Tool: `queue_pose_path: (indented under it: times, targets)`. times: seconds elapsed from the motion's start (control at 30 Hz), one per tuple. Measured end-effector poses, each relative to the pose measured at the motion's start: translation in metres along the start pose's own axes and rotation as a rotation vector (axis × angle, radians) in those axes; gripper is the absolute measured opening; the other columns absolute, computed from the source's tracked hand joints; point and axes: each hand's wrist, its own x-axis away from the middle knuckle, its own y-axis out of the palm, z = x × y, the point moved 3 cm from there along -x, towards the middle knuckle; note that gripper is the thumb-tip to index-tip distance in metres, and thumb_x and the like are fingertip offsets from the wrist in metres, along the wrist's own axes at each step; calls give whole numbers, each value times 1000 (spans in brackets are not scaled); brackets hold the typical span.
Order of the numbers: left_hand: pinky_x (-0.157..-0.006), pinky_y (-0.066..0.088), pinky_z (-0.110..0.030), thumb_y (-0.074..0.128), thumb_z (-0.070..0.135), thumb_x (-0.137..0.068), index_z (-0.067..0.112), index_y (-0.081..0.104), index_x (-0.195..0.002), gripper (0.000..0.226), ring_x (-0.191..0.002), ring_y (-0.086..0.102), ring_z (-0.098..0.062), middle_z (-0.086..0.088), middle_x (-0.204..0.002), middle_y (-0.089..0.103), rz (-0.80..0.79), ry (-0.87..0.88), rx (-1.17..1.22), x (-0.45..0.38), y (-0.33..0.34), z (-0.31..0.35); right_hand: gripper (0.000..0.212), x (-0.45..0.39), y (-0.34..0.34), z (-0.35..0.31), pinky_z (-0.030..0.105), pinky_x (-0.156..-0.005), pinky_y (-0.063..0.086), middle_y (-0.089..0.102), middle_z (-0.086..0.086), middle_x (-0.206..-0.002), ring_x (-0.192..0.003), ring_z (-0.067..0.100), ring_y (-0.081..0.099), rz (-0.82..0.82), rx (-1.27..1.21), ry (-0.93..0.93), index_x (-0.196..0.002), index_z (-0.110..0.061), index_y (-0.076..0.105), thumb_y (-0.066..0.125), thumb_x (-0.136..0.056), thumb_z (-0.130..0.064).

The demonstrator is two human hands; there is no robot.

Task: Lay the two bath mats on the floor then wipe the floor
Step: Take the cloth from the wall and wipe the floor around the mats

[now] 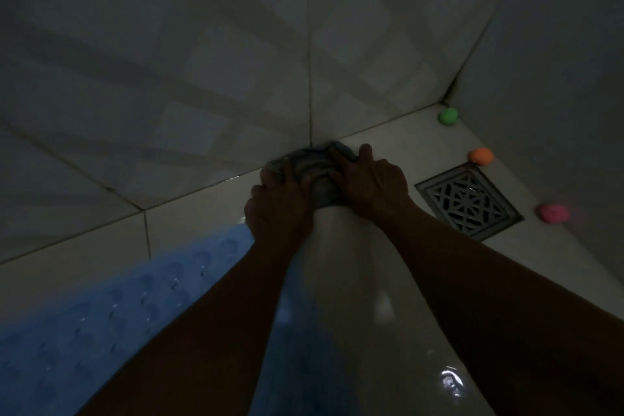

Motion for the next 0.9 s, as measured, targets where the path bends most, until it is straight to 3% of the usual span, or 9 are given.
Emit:
queue_pose_path:
  times: [0.17,0.27,0.43,0.67,0.83,0.9]
  targets:
    - [-84,44,-43,22,56,-102,18,21,-155,64,-110,54,-37,-18,-142,39,-11,39,34,5,5,36,54,6,-2,34,36,-72,32,36,16,-138,-99,36,57,11,44,52,-153,-39,14,20,-102,-54]
    - [-93,42,-44,23,53,-103,18,16,-157,65,-119,49,-37,-17,-152,30,-56,52,55,18,9,50,53,16,1,46,36,-72,32,30,16,-145,-101,36,56,5,49,87,-154,-40,11,18,-102,-54]
    - [-92,42,-42,24,50,-105,17,14,-158,62,-117,51,-36,-16,-157,26,-68,75,67,45,12,66,54,45,-5,51,48,-91,38,27,13,-144,-127,35,31,48,48,114,-152,-33,19,29,-102,-46]
    - [-96,42,-41,31,49,-104,19,2,-158,68,-121,49,-37,-15,-160,17,-188,126,43,93,12,74,57,111,-6,38,52,-104,29,30,11,-150,-140,37,20,42,28,244,-150,-18,30,48,-97,-30]
    - [-97,42,-42,36,47,-103,23,3,-159,69,-124,50,-37,-14,-161,16,-257,162,53,127,10,72,39,150,-5,32,52,-102,32,42,9,-138,-135,36,28,14,-140,382,-135,-18,49,50,-97,-27]
    - [-98,41,-38,33,46,-104,26,8,-158,63,-126,49,-35,-11,-159,26,-293,103,177,139,8,69,31,164,-6,32,50,-98,37,46,7,-133,-131,33,32,4,-231,464,-128,-19,53,47,-98,-26]
